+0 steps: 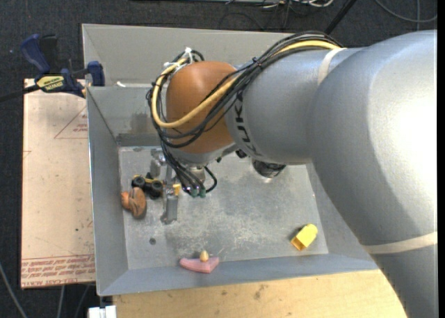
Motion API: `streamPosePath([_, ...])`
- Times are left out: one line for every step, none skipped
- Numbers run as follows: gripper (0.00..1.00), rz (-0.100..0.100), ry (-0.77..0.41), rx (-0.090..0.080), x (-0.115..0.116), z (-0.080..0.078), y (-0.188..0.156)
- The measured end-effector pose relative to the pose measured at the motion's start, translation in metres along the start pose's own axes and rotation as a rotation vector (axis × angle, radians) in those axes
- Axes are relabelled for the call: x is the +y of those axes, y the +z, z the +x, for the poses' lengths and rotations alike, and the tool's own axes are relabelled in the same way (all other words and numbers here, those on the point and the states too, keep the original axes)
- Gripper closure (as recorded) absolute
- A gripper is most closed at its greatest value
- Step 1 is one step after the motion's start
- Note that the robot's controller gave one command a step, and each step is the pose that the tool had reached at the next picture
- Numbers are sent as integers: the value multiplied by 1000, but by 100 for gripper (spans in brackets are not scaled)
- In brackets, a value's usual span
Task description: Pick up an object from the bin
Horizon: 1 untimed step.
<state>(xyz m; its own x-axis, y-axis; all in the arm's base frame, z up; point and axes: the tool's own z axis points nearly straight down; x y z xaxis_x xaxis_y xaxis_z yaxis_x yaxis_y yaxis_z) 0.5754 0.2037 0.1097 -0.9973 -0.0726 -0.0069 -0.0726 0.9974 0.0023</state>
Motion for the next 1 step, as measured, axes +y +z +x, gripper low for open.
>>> streamPosePath([100, -2, -104, 0, 15, -10, 36])
